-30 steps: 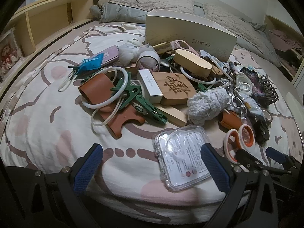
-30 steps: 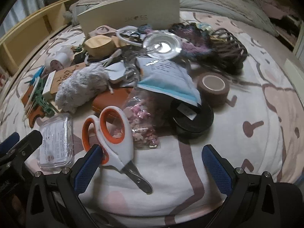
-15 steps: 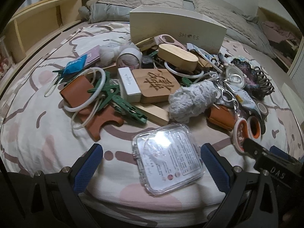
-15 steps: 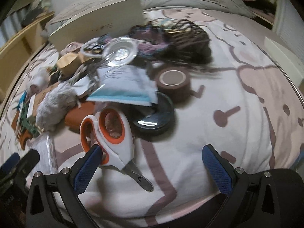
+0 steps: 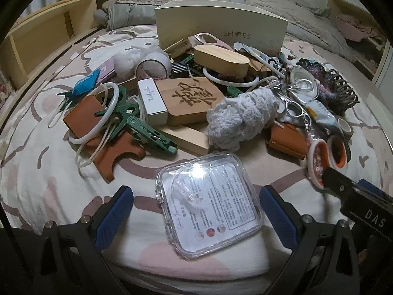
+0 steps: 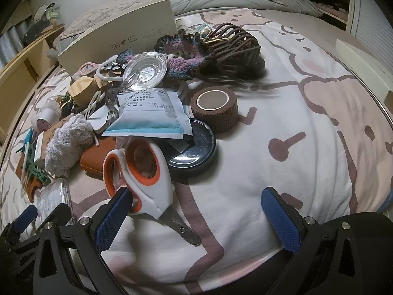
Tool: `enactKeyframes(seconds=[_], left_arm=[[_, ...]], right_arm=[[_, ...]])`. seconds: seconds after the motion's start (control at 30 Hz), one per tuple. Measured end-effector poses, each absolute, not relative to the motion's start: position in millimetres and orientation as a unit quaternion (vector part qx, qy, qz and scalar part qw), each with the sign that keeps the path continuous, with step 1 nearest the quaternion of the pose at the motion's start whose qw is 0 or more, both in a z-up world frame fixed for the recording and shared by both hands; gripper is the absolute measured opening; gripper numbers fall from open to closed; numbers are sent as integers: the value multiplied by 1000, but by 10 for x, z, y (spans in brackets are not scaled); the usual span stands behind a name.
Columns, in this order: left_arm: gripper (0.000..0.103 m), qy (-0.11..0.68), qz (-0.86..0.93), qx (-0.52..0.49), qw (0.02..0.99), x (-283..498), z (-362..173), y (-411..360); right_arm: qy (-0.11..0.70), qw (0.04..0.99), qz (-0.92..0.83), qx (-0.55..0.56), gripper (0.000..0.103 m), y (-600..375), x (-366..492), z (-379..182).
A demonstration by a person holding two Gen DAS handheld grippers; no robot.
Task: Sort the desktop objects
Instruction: 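Lower the right gripper onto the orange-handled scissors while the left gripper approaches the clear case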
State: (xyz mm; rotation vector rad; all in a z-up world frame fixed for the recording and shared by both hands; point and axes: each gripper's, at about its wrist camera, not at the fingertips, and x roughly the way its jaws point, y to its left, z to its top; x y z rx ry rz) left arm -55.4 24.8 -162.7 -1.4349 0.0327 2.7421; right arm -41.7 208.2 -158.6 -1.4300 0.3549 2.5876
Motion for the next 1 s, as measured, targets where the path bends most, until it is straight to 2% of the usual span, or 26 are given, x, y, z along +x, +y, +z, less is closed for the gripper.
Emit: enactKeyframes(seconds=[0.7,1.0], left_arm=[[103,5,881,-474,-8,-524,-1642,-33],[103,13,876,-481,-14,-564,-1724,-18]], right_arm=[[101,83,869,-476,103,2042,-461,-1592],[101,39,877,-468,101,1968,-428,-1539]])
